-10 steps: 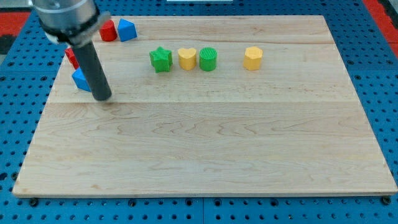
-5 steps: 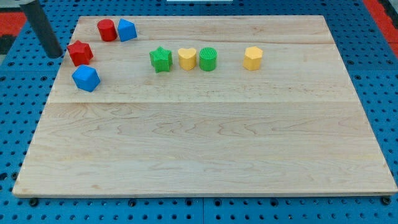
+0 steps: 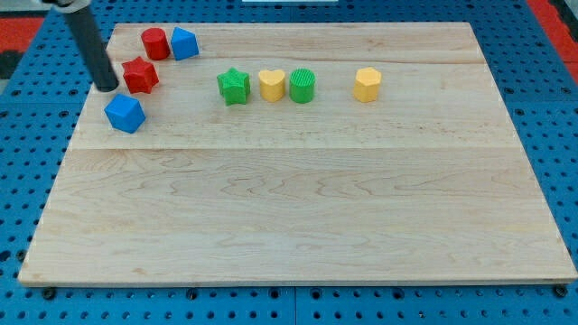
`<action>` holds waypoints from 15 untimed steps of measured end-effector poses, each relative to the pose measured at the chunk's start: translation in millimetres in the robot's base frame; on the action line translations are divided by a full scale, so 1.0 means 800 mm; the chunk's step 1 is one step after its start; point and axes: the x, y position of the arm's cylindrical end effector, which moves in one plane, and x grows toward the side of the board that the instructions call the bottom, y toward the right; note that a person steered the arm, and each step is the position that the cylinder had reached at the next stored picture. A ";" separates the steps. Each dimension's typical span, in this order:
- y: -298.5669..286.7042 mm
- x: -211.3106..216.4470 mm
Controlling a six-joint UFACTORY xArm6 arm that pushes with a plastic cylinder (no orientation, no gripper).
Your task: Adjust blue and red blocks in a vertical line
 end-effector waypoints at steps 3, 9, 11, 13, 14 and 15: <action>0.047 0.083; 0.196 -0.192; 0.145 -0.141; 0.203 -0.040; 0.231 -0.081; 0.185 -0.095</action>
